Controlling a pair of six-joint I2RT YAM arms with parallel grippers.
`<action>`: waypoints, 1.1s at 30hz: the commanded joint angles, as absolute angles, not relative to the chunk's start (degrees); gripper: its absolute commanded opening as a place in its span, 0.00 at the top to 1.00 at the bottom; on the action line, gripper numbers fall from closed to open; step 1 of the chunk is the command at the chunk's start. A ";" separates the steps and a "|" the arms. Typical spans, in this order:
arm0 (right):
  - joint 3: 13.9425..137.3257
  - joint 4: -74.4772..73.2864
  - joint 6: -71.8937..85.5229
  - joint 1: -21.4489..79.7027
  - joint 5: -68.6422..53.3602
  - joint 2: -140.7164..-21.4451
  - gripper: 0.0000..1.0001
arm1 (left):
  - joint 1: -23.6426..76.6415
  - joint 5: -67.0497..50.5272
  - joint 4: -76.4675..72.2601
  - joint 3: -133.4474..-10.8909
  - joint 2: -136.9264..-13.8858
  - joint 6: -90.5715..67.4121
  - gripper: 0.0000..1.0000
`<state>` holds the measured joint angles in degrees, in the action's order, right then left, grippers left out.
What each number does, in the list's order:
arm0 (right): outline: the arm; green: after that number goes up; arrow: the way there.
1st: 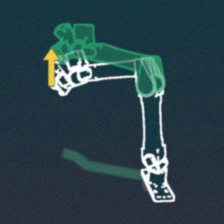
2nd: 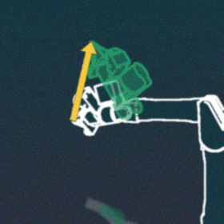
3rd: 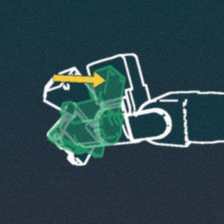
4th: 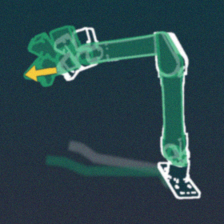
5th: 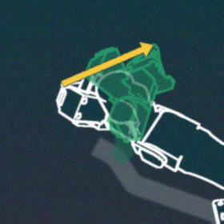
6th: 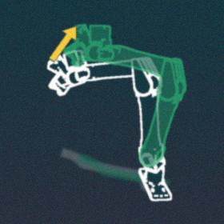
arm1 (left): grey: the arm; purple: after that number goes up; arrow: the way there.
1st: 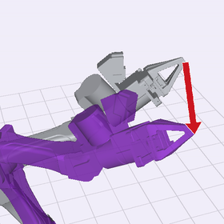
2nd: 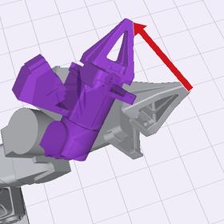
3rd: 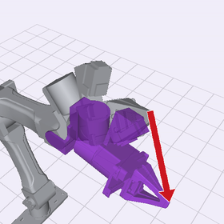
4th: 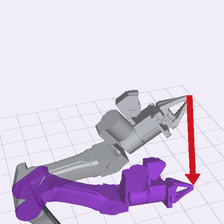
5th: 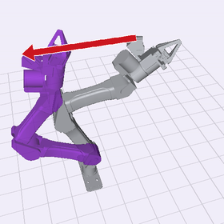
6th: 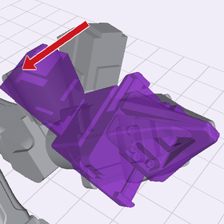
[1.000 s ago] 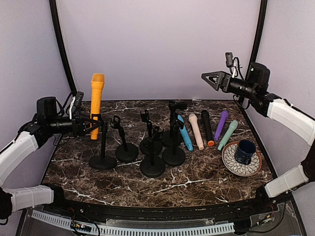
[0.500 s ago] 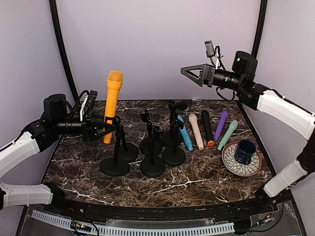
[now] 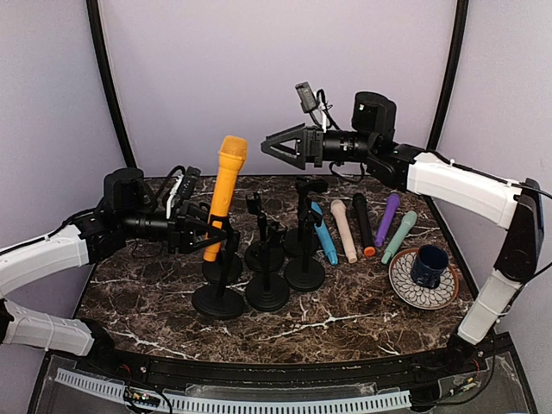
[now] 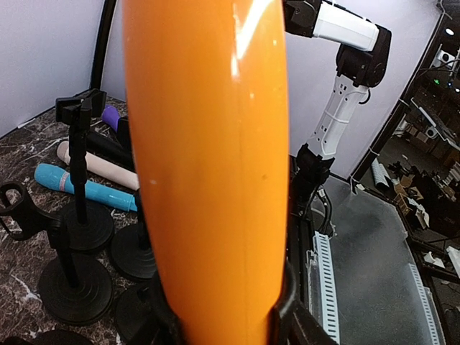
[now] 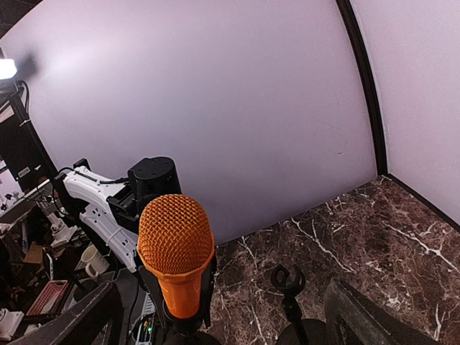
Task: Remove the microphone from the stand
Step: Pass from the left arm to the right
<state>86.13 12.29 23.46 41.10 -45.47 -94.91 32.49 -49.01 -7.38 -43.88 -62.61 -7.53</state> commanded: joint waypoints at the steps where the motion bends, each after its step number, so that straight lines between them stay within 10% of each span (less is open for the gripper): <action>1: 89.68 13.60 23.07 43.51 -50.22 -97.49 0.02 | 33.28 -52.08 -14.12 -45.92 -62.41 -9.26 1.00; 14: 97.57 13.73 23.46 48.95 -52.82 -105.20 0.02 | 34.35 -52.72 -16.62 -44.71 -63.71 -10.27 1.00; 33: 96.55 15.43 24.90 50.62 -50.03 -106.44 0.47 | 34.45 -48.74 -15.18 -41.92 -64.57 -7.04 1.00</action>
<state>96.40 12.27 24.47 49.87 -50.46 -106.30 34.20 -48.64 -11.20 -42.22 -65.58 -6.83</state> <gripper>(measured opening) 0.583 0.431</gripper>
